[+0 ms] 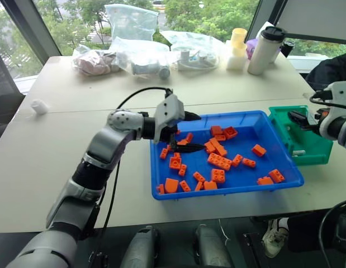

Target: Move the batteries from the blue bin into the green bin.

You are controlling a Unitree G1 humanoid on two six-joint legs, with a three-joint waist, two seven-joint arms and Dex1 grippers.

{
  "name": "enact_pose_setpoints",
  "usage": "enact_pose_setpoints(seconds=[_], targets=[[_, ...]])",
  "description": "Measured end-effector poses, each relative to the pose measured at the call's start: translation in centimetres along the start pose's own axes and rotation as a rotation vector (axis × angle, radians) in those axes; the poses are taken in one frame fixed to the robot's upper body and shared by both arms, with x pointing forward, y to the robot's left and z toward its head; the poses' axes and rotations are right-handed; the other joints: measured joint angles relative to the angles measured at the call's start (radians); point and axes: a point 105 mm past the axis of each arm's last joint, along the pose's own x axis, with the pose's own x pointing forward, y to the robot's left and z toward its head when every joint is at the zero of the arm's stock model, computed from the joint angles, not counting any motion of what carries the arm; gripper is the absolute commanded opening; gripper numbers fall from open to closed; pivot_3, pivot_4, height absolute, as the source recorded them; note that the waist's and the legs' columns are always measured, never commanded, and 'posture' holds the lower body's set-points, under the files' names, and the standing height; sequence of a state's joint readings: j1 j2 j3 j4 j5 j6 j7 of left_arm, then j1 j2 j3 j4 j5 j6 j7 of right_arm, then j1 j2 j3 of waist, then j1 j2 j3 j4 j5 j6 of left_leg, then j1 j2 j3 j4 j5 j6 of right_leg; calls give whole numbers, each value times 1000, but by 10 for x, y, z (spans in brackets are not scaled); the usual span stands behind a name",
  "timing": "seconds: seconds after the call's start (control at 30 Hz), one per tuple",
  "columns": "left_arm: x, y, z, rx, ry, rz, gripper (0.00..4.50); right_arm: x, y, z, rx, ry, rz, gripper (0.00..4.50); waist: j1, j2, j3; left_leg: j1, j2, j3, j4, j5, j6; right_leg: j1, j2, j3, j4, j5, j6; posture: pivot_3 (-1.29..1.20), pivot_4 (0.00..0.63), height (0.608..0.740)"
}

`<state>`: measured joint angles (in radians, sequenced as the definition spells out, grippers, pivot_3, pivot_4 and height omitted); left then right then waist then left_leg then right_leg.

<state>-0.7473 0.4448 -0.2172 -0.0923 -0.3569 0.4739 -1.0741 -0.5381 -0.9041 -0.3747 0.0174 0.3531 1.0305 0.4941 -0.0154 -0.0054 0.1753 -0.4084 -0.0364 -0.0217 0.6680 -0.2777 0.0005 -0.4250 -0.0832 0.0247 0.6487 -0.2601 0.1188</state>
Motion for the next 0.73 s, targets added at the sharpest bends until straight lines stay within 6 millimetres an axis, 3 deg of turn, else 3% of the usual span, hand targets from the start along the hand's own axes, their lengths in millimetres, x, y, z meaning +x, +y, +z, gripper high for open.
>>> enact_pose_setpoints(seconds=[0.1, 0.3, 0.4, 0.53, 0.73], targets=[[-30, 4, 0, -43, 11, 81, 4500, -18, 14, 6, -83, -41, 149, 4465, 2, 0, 0, 0, 0, -1, 0, 0, 0, 0, 0, 0, 0, 0, 0, 0, 150, 740], [-107, 21, -2, -106, 71, 473, 4500, -64, 39, -11, -135, -60, 436, 4465, 7, -1, 0, 1, 0, -2, 1, 0, 1, 3, -1, 0, -1, 0, 0, 0, 150, 740], [-120, 17, -8, -145, 47, 628, 4500, -74, 50, -5, -72, -157, 508, 4465, 7, -1, 0, 3, 0, -2, 1, 0, 0, 7, -1, 0, -1, 0, 0, 0, 150, 740], [-134, 3, -47, -298, 74, 852, 4500, -73, 58, -10, -1, -190, 534, 4465, 7, -2, 0, 3, 0, -2, 1, -1, 0, 7, -1, -1, -1, 0, 0, 0, 150, 740], [-129, -20, -42, -385, -12, 926, 4500, -71, 69, -27, 69, -179, 549, 4465, 28, -2, 0, 3, -1, -3, 1, 0, 0, 7, -3, -1, -1, 0, 0, 0, 150, 740]])
